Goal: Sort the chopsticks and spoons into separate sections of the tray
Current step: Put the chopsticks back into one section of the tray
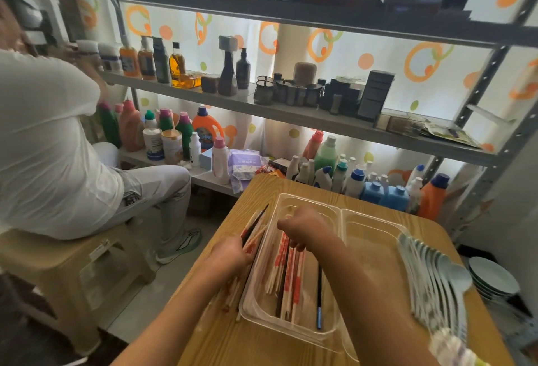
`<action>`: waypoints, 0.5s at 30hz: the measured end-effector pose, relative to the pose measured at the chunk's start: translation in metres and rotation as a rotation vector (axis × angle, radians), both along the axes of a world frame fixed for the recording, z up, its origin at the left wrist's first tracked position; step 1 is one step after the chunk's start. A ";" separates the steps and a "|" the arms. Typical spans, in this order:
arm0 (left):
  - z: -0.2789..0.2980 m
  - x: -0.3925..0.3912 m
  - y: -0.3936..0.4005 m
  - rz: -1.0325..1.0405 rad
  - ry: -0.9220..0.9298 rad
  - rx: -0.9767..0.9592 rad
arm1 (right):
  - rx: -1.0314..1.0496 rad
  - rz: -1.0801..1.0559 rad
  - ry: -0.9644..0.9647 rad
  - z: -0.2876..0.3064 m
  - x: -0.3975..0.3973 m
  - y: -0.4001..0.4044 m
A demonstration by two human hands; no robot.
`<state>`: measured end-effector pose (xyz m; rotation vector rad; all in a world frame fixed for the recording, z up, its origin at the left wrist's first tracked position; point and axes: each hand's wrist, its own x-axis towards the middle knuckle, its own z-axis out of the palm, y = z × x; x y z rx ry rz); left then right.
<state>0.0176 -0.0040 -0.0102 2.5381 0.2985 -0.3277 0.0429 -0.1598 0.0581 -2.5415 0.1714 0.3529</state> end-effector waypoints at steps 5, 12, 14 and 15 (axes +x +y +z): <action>0.004 -0.007 0.006 0.114 -0.049 -0.097 | 0.005 -0.010 0.009 0.000 0.000 0.001; 0.021 -0.012 0.022 0.210 -0.096 -0.229 | 0.058 -0.013 -0.016 0.001 -0.006 0.005; 0.024 -0.012 0.026 0.216 -0.132 -0.288 | 0.070 0.012 -0.018 0.003 -0.007 0.009; 0.026 -0.013 0.028 0.213 -0.157 -0.322 | 0.090 0.026 -0.025 0.004 -0.007 0.012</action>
